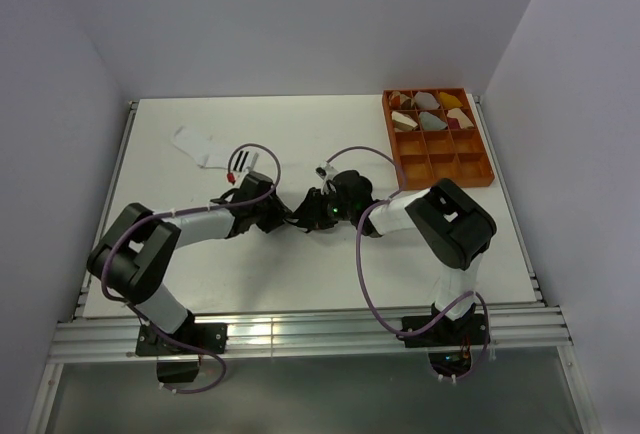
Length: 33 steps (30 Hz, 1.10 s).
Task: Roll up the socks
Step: Roll the sock at the center of the board.
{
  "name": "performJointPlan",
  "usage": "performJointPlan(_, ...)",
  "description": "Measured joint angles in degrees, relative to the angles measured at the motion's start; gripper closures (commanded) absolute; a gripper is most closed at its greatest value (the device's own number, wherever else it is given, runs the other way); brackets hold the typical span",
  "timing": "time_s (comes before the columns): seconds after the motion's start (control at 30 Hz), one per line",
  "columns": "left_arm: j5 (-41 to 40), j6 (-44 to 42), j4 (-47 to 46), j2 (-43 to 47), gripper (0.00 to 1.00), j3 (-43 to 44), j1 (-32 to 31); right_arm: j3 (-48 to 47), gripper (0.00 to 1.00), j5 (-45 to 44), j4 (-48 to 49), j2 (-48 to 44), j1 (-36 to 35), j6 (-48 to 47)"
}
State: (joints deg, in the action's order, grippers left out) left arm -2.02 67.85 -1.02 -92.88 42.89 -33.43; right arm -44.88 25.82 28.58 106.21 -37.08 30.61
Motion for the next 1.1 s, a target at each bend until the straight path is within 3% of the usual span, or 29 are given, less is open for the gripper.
performJointPlan(0.17, 0.44, -0.20, 0.96, -0.61, 0.57, 0.92, -0.04, 0.00, 1.00, -0.39, 0.00, 0.00, -0.17, -0.28)
performJointPlan(0.3, 0.50, -0.98, 2.69, -1.53, 0.65, 2.40, -0.26, 0.00, 1.00, -1.16, 0.02, 0.00, -0.55, -0.66)
performJointPlan(0.4, 0.48, -1.51, 3.72, -2.38, 0.78, 3.41, -0.52, 0.00, 1.00, -1.55, 0.09, 0.00, -0.72, -0.98)
performJointPlan(0.47, 0.59, -1.99, 3.96, -2.69, 0.92, 3.93, -0.59, 0.00, 0.95, -1.77, 0.13, -0.02, -0.81, -1.14)
performJointPlan(0.53, 0.66, -2.60, 4.13, -2.97, 1.00, 4.39, -0.66, 0.00, 0.80, -1.86, 0.13, -0.09, -0.87, -1.38)
performJointPlan(0.6, 0.72, -2.84, 4.11, -3.30, 1.00, 4.74, -0.72, 0.00, 0.62, -2.32, -0.26, -0.44, -0.92, -1.79)
performJointPlan(0.77, 0.85, -3.82, 4.37, -3.78, 1.00, 5.44, -1.16, 0.00, 0.44, -3.82, -2.86, -3.65, -0.81, -2.80)
performJointPlan(0.9, 0.59, -4.48, 5.22, -3.85, 1.00, 5.92, -1.44, -0.02, 0.42, -4.28, -5.68, -8.72, 0.31, -2.97)
performJointPlan(1.1, 0.44, -5.29, 5.35, -3.85, 1.00, 5.99, -1.62, -1.07, 0.49, -10.93, -11.61, -14.12, 3.54, -1.86)
